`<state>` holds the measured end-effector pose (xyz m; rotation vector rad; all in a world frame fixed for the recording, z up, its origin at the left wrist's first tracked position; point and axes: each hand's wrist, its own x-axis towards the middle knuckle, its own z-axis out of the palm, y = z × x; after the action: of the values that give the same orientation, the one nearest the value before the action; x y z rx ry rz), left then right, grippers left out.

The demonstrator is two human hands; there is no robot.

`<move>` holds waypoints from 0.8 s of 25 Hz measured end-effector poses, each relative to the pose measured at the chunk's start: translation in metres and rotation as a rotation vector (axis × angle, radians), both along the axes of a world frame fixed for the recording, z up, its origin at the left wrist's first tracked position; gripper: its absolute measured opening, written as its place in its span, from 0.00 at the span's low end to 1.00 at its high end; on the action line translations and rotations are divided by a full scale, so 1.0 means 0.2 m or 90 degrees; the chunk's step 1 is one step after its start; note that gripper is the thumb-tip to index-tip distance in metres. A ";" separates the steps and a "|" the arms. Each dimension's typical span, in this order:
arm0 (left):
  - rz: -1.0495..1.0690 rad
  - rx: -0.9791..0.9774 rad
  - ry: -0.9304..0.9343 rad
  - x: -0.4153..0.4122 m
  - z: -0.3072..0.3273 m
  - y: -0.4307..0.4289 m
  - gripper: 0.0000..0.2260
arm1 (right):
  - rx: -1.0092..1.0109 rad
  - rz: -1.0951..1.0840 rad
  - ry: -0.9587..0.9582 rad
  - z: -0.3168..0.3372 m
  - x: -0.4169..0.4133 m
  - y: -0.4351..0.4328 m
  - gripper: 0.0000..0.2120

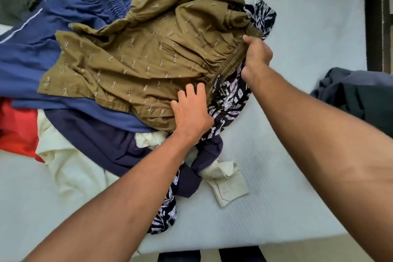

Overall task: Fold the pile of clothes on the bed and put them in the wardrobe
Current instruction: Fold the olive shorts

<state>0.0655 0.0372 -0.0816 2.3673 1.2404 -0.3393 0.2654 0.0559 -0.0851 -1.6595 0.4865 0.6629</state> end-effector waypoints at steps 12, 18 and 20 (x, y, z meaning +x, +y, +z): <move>-0.078 0.018 -0.309 -0.33 0.41 -0.18 0.20 | 0.137 -0.123 -0.254 0.34 -0.15 -0.76 0.11; 0.106 0.013 -0.135 -0.75 0.27 -1.05 0.13 | 0.030 -0.150 0.095 0.25 -0.64 -1.79 0.13; 0.266 0.008 -0.025 -0.88 0.25 -1.23 0.15 | -0.051 -0.071 0.193 0.18 -0.79 -2.01 0.12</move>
<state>-0.1103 -0.2081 -0.0319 2.0435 1.6732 -0.1486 0.1068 -0.3465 -0.0497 -1.5995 0.8264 0.8244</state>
